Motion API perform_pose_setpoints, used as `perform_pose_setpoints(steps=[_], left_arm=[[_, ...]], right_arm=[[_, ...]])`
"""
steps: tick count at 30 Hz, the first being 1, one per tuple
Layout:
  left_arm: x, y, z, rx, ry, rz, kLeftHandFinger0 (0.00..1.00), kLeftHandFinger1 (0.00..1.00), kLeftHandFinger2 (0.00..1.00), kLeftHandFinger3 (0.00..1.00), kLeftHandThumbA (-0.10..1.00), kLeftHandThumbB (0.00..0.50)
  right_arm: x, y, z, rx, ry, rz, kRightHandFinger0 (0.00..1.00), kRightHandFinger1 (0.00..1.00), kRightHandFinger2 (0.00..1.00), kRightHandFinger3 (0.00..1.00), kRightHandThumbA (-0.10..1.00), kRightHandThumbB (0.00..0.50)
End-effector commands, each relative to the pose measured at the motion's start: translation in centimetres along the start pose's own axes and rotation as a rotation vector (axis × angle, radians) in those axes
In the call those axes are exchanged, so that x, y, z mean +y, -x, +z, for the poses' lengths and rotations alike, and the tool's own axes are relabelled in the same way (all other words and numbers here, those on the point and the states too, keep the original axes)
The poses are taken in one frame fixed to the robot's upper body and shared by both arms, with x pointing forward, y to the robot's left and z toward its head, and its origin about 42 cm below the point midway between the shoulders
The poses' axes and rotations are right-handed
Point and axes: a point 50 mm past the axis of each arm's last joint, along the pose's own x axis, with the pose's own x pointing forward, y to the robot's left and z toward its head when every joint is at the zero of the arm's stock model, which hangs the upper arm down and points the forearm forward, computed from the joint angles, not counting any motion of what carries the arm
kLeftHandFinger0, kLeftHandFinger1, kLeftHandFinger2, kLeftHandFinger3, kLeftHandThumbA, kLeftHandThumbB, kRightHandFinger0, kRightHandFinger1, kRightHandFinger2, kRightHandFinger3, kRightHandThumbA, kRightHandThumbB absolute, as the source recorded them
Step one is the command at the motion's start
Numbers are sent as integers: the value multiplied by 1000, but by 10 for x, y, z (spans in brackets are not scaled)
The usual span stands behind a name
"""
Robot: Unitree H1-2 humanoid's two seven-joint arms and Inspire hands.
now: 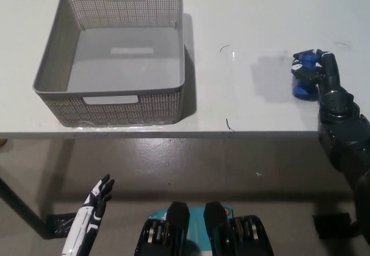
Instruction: Use the right hand to pick up a chess pieces and put it into a container on the left hand side
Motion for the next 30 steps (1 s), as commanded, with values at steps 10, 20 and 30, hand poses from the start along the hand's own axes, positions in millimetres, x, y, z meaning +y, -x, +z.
perform_pose_setpoints(steps=[10,20,30], left_arm=[[8,-1,4,-47,-34,-16,1000,1000,908,1000,1000,172],[7,3,-2,-41,-40,1,1000,985,853,965,1000,177],[3,12,-5,-29,-14,9,984,964,840,958,1000,175]], right_arm=[[-6,-10,48,-152,-146,-59,0,299,645,576,-100,127],[17,-11,124,-368,-140,-18,0,274,668,626,-100,118],[62,9,185,-548,-135,39,0,182,531,388,-100,176]])
